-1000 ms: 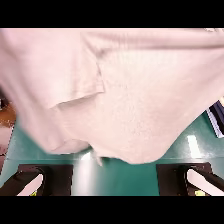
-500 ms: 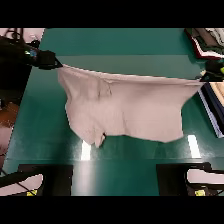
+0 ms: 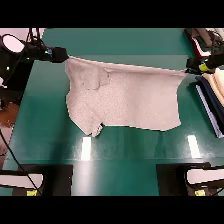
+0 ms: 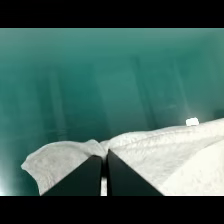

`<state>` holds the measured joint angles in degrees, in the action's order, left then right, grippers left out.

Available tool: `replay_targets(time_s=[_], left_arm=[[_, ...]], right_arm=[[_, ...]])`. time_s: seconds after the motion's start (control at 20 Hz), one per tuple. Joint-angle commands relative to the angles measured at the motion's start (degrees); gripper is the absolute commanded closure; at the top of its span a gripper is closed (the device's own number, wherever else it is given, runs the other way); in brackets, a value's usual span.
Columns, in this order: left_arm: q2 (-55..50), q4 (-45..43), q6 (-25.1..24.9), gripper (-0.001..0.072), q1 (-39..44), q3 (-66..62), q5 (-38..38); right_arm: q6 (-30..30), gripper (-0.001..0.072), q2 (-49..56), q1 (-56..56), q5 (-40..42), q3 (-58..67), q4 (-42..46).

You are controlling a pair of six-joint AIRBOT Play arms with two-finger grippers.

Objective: Fold the shirts.

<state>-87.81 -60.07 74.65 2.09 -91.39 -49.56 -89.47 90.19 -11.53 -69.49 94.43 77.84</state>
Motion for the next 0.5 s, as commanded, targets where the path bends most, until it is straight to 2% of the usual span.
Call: replay_targets(time_s=[0.0,0.15,0.3,0.45], left_arm=[[-2.56,-3.02,-0.13,0.0683,-0.04,0.04,2.43],[-3.98,-8.96,-0.13,0.0683,-0.07,0.15,-4.83],[-5.09,-13.92,-0.13,0.0683,-0.04,0.17,-13.29],[-5.97,-15.30,-0.13,0.0682,-0.07,0.28,-19.12]], right_arm=[[-0.02,0.0700,2.29,2.16,0.33,-0.15,5.05],[0.02,0.0700,4.24,4.55,-4.31,-0.22,9.31],[-0.11,0.0700,5.01,6.32,-6.82,-1.09,9.35],[-0.57,0.0700,4.98,7.34,-7.82,-5.81,9.35]])
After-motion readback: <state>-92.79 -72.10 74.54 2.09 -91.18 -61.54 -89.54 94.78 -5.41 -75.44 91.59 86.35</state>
